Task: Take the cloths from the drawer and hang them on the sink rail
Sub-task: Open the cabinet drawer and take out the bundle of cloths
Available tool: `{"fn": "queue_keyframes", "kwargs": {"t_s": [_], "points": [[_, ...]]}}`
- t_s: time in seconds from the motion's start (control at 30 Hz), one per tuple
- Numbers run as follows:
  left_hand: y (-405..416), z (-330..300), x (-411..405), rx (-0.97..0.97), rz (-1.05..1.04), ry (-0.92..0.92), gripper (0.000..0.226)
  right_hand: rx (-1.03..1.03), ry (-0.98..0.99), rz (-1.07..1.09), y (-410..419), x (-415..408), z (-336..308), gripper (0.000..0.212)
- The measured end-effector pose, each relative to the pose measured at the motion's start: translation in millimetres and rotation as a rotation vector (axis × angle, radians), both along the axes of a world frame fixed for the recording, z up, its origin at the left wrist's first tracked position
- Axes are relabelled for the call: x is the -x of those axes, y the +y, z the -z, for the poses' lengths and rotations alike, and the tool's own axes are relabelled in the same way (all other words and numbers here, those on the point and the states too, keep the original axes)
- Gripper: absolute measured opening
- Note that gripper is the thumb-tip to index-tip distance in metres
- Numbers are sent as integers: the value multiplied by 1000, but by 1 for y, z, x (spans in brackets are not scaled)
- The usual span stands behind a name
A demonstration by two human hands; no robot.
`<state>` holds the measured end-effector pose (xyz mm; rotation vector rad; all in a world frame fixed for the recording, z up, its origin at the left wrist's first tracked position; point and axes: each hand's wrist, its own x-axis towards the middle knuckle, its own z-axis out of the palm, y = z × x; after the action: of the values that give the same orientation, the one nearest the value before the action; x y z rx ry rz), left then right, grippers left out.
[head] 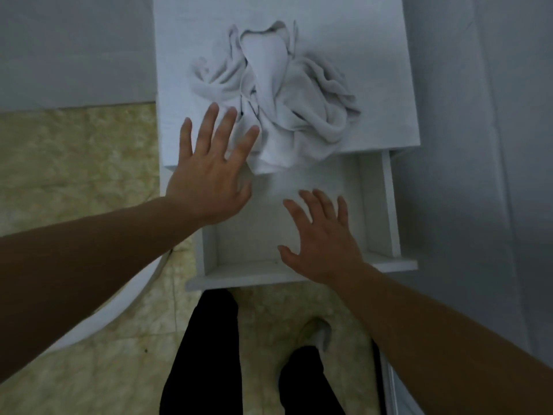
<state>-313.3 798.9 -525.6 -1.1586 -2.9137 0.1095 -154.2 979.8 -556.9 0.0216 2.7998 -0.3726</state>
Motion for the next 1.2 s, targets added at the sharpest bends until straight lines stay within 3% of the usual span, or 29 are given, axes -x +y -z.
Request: {"fn": "queue_keyframes", "kwargs": {"t_s": [0.17,0.4,0.63,0.87,1.2], "points": [[6,-5,-19,82,-27,-32,86,-21,-252,-117,-14,-43,-2,97],[22,32,4,137,-148,-141,80,-111,-346,-142,-19,-56,29,97],[38,75,42,41,-234,-163,79,-75,-203,-114,1,-58,66,94],[32,91,77,-63,-165,-190,75,-19,24,-184,9,-63,73,83],[32,94,79,-72,-146,-131,72,63,102,-129,19,-32,61,77]]}}
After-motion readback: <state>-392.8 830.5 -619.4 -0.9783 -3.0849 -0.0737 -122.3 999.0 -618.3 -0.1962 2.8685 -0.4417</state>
